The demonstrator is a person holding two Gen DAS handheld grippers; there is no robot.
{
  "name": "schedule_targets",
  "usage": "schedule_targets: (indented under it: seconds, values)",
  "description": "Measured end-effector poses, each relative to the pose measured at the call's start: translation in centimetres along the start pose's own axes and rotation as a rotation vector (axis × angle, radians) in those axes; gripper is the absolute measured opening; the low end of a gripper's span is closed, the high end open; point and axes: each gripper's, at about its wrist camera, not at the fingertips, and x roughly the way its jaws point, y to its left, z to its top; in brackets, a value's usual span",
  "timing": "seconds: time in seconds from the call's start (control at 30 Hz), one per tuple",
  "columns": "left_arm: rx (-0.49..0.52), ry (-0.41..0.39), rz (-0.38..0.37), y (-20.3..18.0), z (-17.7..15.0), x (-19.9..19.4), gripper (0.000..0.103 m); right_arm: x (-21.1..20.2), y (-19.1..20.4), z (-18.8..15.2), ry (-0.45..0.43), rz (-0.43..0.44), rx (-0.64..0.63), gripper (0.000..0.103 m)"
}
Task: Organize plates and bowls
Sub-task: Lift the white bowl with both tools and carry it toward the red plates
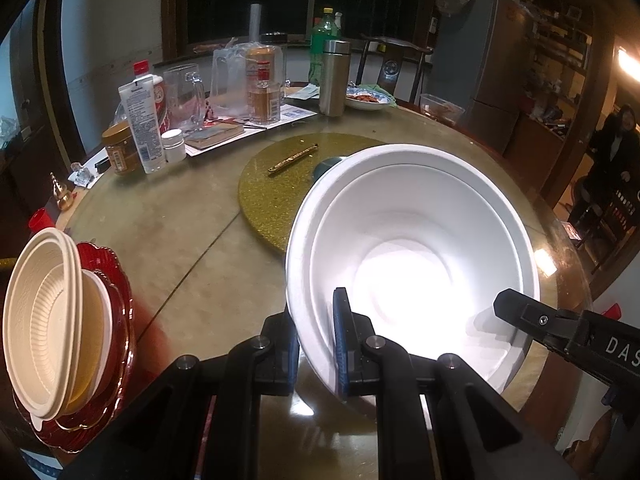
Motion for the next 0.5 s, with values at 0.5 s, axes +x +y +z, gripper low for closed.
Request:
schedule_targets:
  seconds: [0.5]
  values:
    - [-0.017, -0.007, 0.010, 1.4, -0.5, -1.0, 0.013, 0.2, 1.3, -0.8, 0.007, 0.019, -0.032, 0.006]
